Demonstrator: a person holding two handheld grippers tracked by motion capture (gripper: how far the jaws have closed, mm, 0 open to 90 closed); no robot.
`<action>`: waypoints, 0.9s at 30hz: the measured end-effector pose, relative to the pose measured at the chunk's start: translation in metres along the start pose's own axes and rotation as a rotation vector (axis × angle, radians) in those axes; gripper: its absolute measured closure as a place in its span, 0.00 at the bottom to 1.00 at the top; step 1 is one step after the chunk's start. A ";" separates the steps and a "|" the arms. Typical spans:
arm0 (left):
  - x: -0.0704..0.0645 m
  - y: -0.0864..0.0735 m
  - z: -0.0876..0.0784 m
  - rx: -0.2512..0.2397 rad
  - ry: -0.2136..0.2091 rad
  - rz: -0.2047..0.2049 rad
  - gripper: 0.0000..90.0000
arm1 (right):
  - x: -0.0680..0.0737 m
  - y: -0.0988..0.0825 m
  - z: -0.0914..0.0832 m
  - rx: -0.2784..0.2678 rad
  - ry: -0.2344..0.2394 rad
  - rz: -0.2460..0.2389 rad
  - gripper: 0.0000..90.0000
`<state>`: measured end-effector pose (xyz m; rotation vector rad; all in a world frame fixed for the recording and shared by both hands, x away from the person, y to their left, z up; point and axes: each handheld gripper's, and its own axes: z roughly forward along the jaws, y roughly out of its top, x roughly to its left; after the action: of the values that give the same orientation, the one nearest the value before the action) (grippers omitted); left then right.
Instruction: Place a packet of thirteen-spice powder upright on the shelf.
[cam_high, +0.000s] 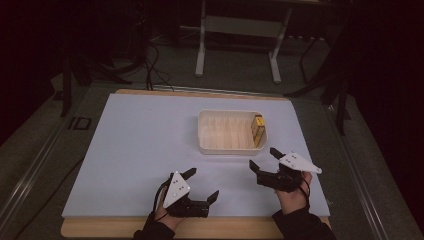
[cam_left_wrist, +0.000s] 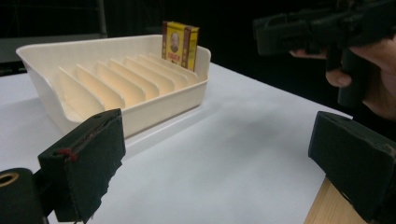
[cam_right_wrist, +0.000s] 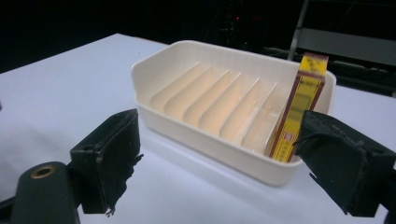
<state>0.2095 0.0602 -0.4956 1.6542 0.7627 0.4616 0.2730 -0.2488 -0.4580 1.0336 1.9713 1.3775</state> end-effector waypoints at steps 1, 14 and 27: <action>0.000 0.000 0.000 -0.004 -0.002 0.004 0.05 | 0.001 -0.001 -0.003 -0.004 0.005 0.004 0.15; 0.001 0.000 0.001 0.002 -0.009 0.014 0.05 | 0.006 -0.010 -0.032 -0.056 0.006 -0.020 0.15; 0.001 -0.001 0.001 0.004 -0.016 0.009 0.05 | -0.002 -0.024 -0.047 -0.025 0.022 -0.089 0.15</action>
<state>0.2105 0.0606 -0.4965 1.6637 0.7455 0.4525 0.2312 -0.2804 -0.4636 0.9125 1.9862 1.3675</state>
